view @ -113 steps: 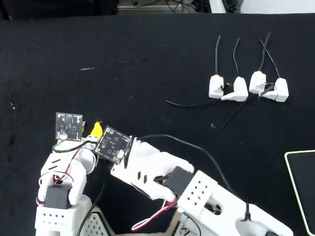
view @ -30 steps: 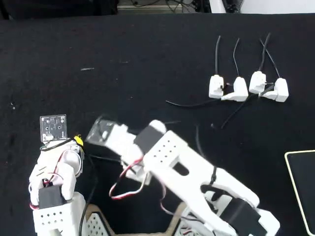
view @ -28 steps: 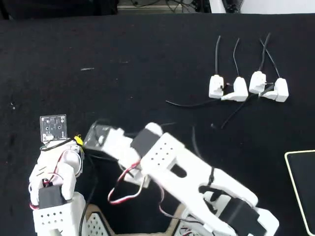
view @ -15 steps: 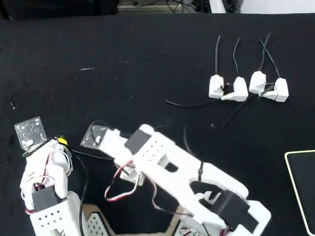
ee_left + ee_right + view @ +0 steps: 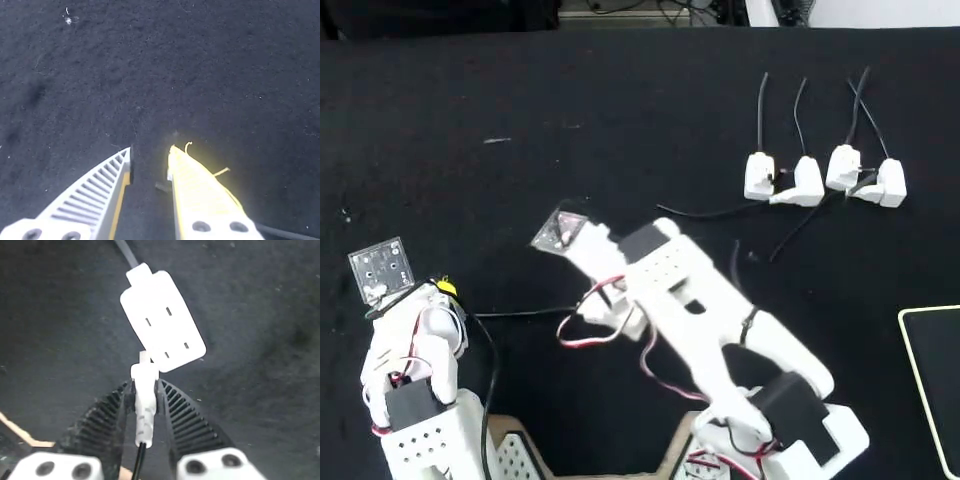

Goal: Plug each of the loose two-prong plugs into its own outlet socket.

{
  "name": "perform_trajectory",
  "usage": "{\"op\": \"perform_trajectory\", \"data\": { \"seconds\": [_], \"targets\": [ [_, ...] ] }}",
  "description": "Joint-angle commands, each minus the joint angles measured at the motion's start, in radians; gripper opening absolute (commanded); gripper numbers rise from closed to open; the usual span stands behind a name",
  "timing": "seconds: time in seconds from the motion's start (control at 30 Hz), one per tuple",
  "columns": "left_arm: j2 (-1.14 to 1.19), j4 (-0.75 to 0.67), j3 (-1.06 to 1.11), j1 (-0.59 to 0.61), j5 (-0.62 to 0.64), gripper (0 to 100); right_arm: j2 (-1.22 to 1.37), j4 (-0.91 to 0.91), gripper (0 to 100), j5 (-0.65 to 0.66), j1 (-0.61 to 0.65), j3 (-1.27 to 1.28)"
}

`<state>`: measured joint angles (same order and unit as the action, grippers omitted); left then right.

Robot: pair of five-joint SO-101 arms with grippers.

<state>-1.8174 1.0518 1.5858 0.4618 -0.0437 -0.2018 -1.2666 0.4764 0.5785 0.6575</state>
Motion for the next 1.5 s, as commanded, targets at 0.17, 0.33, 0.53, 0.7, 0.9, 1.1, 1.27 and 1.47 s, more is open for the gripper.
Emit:
{"op": "perform_trajectory", "data": {
  "seconds": [0.17, 0.33, 0.53, 0.7, 0.9, 1.1, 1.27, 1.47],
  "targets": [
    [0.0, -0.054, -0.007, -0.163, -0.091, 13, 0.002, 0.061, 1.0, 0.017, -0.127, -0.073],
    [0.002, -0.06, 0.007, -0.257, -0.11, 13, 0.001, 0.068, 1.0, 0.012, -0.127, -0.073],
    [0.002, 0.029, 0.039, -0.4, -0.213, 13, 0.001, 0.114, 1.0, -0.018, -0.129, -0.107],
    [0.002, 0.098, 0.048, -0.507, -0.296, 13, 0.002, 0.112, 1.0, -0.018, -0.13, -0.151],
    [0.002, 0.152, 0.05, -0.59, -0.315, 13, 0.002, -0.041, 1.0, -0.017, -0.13, -0.278],
    [-0.003, 0.152, 0.048, -0.588, -0.308, 13, 0.131, -0.212, 1.0, -0.089, -0.129, -0.489],
    [-0.003, 0.153, 0.047, -0.581, -0.308, 13, 0.374, -0.31, 1.0, -0.203, -0.127, -0.656],
    [-0.006, 0.149, 0.039, -0.506, -0.308, 13, 0.519, -0.462, 1.0, -0.351, -0.127, -0.857]
  ]
}}
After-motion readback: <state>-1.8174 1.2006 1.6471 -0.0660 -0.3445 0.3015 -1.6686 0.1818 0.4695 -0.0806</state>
